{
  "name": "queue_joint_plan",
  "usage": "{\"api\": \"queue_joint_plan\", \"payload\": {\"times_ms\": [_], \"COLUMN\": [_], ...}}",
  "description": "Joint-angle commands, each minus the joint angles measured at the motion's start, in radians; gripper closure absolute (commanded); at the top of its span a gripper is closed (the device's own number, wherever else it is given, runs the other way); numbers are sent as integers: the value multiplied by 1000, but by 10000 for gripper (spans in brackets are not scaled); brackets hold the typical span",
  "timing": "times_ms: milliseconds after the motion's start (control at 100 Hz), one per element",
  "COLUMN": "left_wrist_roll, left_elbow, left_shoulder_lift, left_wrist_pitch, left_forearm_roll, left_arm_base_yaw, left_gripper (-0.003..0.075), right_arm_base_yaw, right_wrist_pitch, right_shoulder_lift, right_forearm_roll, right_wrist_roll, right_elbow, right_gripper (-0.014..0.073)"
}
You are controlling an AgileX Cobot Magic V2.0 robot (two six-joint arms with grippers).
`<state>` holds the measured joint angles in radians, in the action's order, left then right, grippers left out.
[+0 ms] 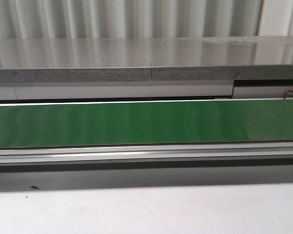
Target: Move button from right to left
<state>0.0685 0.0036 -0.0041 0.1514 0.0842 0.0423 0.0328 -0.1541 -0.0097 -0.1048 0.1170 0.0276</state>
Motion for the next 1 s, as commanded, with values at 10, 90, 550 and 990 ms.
{"api": "queue_joint_plan", "payload": {"times_ms": [10, 90, 550, 990], "left_wrist_roll": [2, 2, 2, 2], "left_elbow": [38, 38, 38, 38], "left_shoulder_lift": [-31, -31, -31, -31], "left_wrist_pitch": [-76, -76, -76, -76], "left_forearm_roll": [-2, -2, -2, -2], "left_arm_base_yaw": [-1, -1, -1, -1], "left_gripper": [741, 741, 741, 741], "right_arm_base_yaw": [4, 4, 4, 4], "right_wrist_pitch": [75, 75, -57, -487], "right_shoulder_lift": [-20, -20, 14, 404], "right_forearm_roll": [0, 0, 0, -3], "right_wrist_roll": [3, 3, 3, 3], "right_elbow": [-22, -22, -154, -564], "right_gripper": [628, 628, 628, 628]}}
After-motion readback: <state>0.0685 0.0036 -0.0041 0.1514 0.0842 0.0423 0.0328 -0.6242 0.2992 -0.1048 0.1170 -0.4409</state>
